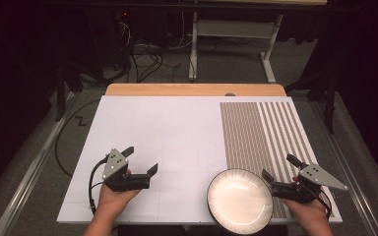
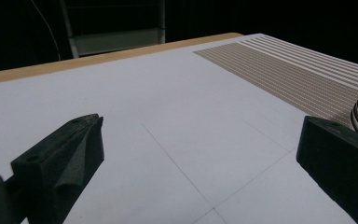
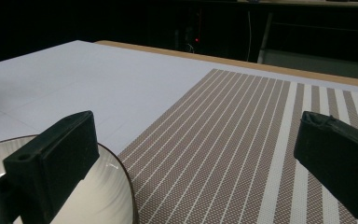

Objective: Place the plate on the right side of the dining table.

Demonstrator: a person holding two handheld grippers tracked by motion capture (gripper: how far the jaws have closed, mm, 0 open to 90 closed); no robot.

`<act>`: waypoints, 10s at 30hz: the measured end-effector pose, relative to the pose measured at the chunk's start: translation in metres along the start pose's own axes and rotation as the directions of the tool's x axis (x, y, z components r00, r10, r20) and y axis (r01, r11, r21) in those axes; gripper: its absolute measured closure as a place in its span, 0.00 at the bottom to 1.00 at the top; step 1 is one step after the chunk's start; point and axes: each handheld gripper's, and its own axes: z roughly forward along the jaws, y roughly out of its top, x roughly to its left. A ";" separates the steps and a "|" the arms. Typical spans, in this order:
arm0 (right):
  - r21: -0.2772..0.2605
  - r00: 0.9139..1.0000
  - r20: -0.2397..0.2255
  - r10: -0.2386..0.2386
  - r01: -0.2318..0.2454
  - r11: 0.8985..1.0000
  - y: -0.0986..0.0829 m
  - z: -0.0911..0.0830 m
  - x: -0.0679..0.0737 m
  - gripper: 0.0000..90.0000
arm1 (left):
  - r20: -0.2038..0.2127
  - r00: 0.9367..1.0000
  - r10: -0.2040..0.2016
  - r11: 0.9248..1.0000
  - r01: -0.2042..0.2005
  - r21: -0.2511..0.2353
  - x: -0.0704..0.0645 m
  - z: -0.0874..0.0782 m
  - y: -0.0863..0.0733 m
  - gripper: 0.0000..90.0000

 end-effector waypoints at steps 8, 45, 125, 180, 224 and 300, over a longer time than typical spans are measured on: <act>-0.002 1.000 -0.005 -0.007 0.007 1.000 0.001 0.000 0.004 0.01 | -0.016 1.000 -0.017 1.000 0.017 -0.001 0.005 -0.002 -0.003 0.03; 0.012 1.000 -0.011 -0.003 0.003 1.000 0.003 -0.002 0.004 0.18 | -0.008 0.999 -0.031 0.999 0.031 -0.007 0.006 -0.009 -0.007 0.06; 0.471 0.924 -0.348 -0.161 0.320 0.822 0.011 -0.035 0.014 1.00 | -0.008 1.000 -0.026 0.999 0.026 -0.022 0.003 -0.016 -0.011 0.01; 0.461 0.907 -0.400 -0.136 0.327 0.825 0.006 -0.021 0.029 1.00 | -0.011 1.000 -0.028 0.999 0.028 -0.035 0.004 -0.018 -0.010 0.01; 0.453 0.886 -0.442 -0.141 0.357 0.817 0.004 -0.006 0.049 1.00 | 0.004 0.999 -0.039 0.999 0.039 -0.034 0.002 -0.018 -0.007 0.01; 0.445 0.888 -0.439 -0.137 0.347 0.826 0.004 -0.007 0.049 1.00 | 0.283 0.628 -0.725 0.648 0.483 0.589 -0.014 0.033 0.004 0.03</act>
